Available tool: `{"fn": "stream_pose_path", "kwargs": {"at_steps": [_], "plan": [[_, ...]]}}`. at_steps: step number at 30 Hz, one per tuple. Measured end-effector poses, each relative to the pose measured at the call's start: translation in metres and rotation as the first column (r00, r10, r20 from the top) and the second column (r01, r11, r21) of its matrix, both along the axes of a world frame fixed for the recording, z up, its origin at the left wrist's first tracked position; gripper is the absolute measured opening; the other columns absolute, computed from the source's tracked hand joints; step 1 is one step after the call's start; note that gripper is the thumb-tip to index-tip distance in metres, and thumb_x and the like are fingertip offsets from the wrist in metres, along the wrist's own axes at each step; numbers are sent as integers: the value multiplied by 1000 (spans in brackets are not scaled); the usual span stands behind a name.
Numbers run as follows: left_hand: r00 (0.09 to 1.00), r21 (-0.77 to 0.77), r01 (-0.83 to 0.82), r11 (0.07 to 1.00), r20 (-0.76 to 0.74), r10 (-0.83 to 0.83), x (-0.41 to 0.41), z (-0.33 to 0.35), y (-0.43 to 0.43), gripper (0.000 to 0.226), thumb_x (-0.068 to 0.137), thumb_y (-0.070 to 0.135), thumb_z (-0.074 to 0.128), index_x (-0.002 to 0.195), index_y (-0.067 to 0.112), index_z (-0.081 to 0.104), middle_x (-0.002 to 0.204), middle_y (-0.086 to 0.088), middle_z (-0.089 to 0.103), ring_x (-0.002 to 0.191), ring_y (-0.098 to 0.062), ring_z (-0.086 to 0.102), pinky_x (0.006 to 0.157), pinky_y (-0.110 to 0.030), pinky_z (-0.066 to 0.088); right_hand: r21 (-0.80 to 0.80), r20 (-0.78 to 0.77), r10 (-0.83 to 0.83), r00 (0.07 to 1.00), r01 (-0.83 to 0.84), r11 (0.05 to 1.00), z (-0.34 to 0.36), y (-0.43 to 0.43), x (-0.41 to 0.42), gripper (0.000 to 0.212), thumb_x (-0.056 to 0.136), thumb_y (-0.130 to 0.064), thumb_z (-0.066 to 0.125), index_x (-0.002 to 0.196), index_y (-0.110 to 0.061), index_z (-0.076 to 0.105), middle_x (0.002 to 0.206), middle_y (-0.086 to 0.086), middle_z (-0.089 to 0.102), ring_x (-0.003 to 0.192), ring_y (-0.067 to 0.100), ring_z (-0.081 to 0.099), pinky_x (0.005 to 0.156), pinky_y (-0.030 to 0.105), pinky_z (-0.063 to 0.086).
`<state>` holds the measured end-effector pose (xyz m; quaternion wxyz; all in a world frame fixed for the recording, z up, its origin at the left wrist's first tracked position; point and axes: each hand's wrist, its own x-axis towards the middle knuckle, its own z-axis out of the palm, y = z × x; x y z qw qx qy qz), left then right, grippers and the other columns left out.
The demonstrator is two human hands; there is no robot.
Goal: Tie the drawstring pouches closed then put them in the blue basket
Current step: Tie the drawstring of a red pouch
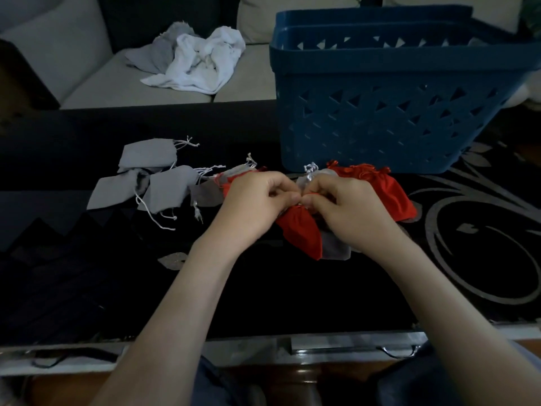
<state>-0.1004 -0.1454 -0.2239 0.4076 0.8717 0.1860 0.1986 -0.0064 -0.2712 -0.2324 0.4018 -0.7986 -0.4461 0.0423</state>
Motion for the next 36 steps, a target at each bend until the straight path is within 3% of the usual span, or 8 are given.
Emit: {"fn": "stream_pose_path", "kwargs": {"at_steps": [5,8,14,18,21,27,32,36], "plan": [[998,334,7,943,-58,13,5,0,-5,10,87,24,64,94,19,70,84,4,65,99,-18,54,91,-32,34,-4,46,-38,998,38,999,-4,4,1,8,84,-9,65,77,-9,64,71,-8,56,76,11,53,68,13,37],[988,567,26,823,-138,64,12,-2,-8,22,93,33,52,104,17,64,93,-2,64,107,-21,47,86,-31,21,-10,58,-62,996,62,998,-7,6,2,7,85,-8,63,78,-7,63,74,-4,58,78,14,54,70,19,38],[994,715,-112,690,94,63,19,-11,-12,8,58,15,63,62,10,59,47,2,52,58,-28,54,64,-32,28,15,11,-92,996,92,996,-5,7,3,12,86,-6,62,77,-14,59,74,-2,57,72,11,50,66,4,35],[988,712,-147,687,145,61,18,-11,-15,8,62,13,64,69,11,59,51,1,53,62,-28,53,62,-31,18,30,-34,-84,996,85,996,-2,9,2,11,88,-7,60,80,-14,58,77,8,59,71,15,52,66,9,36],[978,628,-157,763,204,33,12,-9,-14,5,73,14,60,77,10,61,60,0,57,71,-27,53,67,-31,21,82,-99,-77,992,86,993,3,8,-1,17,92,-12,57,75,-14,54,67,-3,57,65,4,51,62,14,37],[959,357,-57,932,280,-49,2,2,-11,8,80,20,61,86,18,65,68,21,47,81,-17,55,84,-44,44,307,-547,74,834,117,944,13,-4,3,33,102,-22,38,90,-3,62,64,6,59,60,13,52,61,21,43],[929,320,-67,945,364,-58,-2,5,-17,7,81,15,64,88,17,65,74,26,41,79,-15,56,81,-50,49,216,-357,123,926,-47,975,15,-5,2,20,92,-1,54,96,-15,68,90,1,70,86,8,63,83,25,49],[923,323,-76,943,382,-57,0,3,-19,9,80,15,64,88,18,65,76,26,40,78,-15,56,80,-49,50,270,-356,93,930,7,963,17,-9,0,16,88,0,59,95,-9,70,88,6,71,89,20,66,85,34,51]]}}
